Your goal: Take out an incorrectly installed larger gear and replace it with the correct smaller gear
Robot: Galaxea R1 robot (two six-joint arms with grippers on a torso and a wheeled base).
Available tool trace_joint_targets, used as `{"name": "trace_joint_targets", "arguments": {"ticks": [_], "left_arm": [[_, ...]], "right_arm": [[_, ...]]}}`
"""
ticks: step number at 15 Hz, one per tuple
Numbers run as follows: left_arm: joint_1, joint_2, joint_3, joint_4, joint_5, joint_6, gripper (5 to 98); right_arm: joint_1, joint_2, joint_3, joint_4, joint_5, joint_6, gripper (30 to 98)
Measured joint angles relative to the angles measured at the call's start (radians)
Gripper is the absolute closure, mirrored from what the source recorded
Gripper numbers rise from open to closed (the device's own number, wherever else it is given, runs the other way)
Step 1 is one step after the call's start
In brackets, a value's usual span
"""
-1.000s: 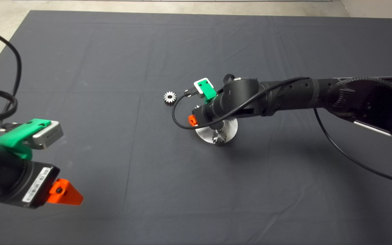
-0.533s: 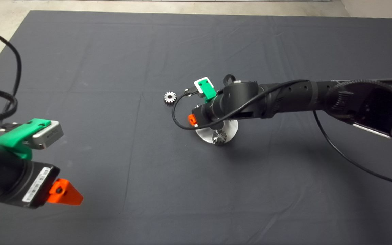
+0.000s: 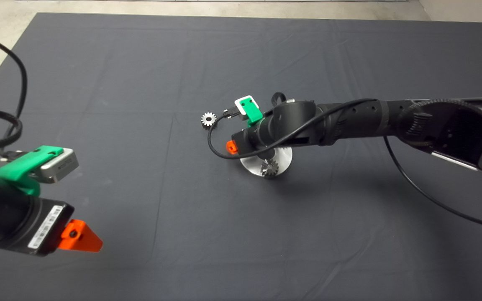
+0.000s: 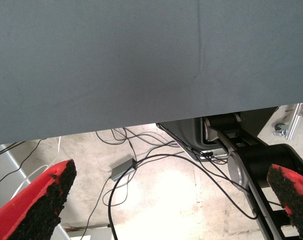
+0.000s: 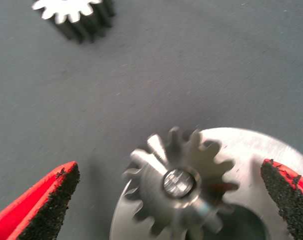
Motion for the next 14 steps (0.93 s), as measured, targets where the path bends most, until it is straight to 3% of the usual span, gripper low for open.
{"name": "trace_joint_targets", "arguments": {"ticks": [6,8,14], "left_arm": [[0.000,-0.001,0.000,0.000,0.000,0.000,5.5],[0.000,-0.001,0.000,0.000,0.000,0.000,5.5],[0.000,-0.004,0.000,0.000,0.000,0.000,5.5]], "right_arm": [[0.000,0.000,-0.008,-0.001,0.015,-0.010,38.3],[0.000,0.000,-0.008,0.000,0.023,-0.017,43.4],[0.000,0.022,-0.023,-0.001,0.023,-0.021,48.1]]}}
